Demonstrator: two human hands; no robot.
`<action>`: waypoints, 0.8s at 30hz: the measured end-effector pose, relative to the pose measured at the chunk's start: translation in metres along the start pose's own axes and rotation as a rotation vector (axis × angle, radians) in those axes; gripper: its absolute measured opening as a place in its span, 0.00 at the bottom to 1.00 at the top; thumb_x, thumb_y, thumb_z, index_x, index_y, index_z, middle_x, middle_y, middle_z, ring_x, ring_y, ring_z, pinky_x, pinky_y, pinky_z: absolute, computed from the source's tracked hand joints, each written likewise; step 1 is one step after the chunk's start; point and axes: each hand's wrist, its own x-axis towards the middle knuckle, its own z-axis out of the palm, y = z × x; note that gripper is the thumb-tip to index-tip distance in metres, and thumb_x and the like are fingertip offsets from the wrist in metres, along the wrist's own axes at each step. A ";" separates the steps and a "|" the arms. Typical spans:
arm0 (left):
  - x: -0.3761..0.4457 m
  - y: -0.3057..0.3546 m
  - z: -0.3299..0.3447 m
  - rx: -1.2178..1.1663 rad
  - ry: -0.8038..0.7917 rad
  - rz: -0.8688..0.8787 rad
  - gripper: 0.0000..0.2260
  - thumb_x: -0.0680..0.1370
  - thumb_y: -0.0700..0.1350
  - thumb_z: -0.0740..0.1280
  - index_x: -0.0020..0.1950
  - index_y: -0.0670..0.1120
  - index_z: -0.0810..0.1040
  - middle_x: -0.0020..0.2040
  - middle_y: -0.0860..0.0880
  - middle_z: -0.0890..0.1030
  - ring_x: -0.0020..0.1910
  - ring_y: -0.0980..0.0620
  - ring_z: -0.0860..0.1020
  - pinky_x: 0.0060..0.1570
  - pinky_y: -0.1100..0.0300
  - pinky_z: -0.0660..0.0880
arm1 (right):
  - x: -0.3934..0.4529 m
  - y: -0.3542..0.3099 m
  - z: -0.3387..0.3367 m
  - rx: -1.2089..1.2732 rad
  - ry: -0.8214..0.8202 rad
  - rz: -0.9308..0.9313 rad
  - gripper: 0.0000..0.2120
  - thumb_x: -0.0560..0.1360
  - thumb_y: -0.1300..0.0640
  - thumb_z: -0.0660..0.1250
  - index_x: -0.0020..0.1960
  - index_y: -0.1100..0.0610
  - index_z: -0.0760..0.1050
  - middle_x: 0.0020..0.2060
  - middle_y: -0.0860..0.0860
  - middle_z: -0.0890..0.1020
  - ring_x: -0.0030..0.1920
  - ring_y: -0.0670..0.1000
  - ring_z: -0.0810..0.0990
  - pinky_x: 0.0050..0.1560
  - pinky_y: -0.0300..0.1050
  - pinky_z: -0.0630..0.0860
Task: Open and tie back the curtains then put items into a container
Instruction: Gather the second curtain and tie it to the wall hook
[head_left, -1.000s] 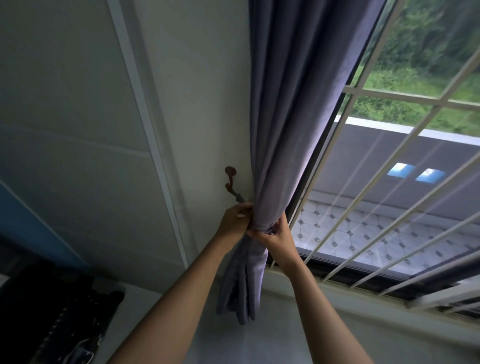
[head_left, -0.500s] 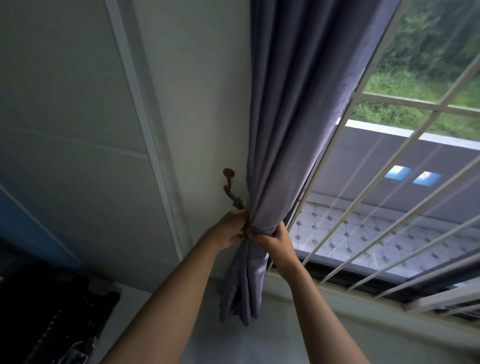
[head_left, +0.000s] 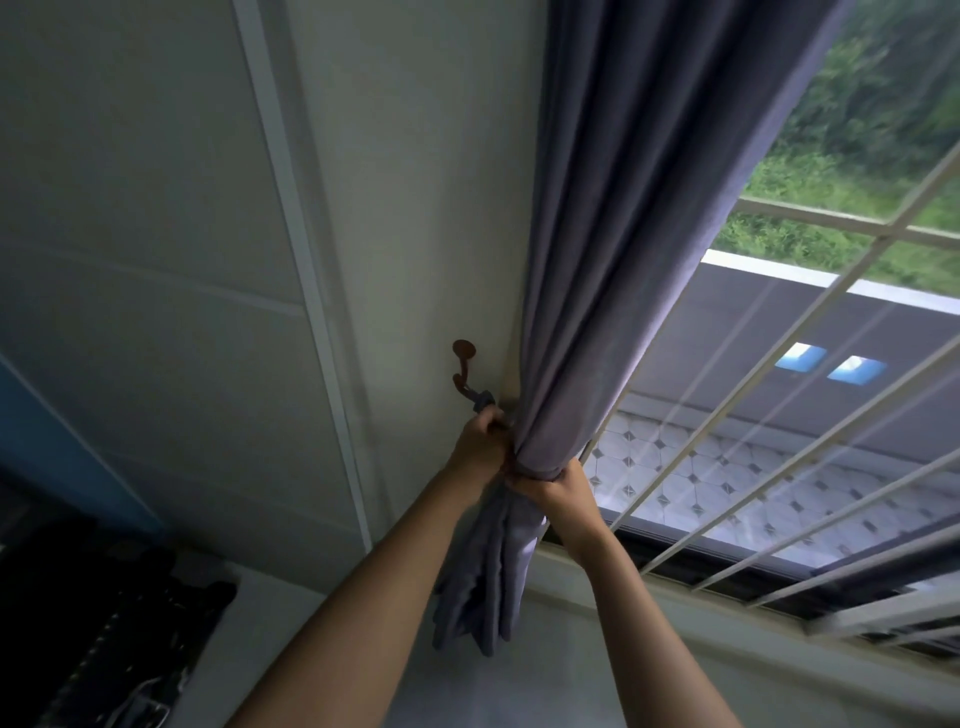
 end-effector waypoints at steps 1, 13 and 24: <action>-0.002 -0.002 0.005 0.034 0.049 0.047 0.05 0.77 0.40 0.61 0.50 0.39 0.72 0.39 0.42 0.77 0.40 0.48 0.75 0.40 0.55 0.72 | -0.001 0.001 0.002 -0.024 0.032 -0.031 0.22 0.63 0.69 0.72 0.56 0.70 0.71 0.45 0.66 0.80 0.44 0.52 0.80 0.43 0.46 0.79; -0.026 -0.014 -0.006 0.381 0.322 0.556 0.08 0.76 0.41 0.68 0.39 0.42 0.72 0.58 0.47 0.71 0.47 0.57 0.73 0.49 0.60 0.72 | -0.023 0.008 0.012 -0.103 0.330 -0.037 0.18 0.68 0.68 0.71 0.53 0.55 0.70 0.40 0.45 0.79 0.38 0.42 0.77 0.35 0.34 0.76; -0.044 -0.011 -0.036 0.679 0.335 0.686 0.15 0.69 0.53 0.72 0.51 0.51 0.72 0.42 0.48 0.75 0.45 0.51 0.72 0.40 0.59 0.72 | -0.022 0.008 0.002 -0.090 0.294 -0.019 0.18 0.70 0.67 0.70 0.55 0.51 0.70 0.45 0.47 0.79 0.43 0.43 0.78 0.42 0.43 0.78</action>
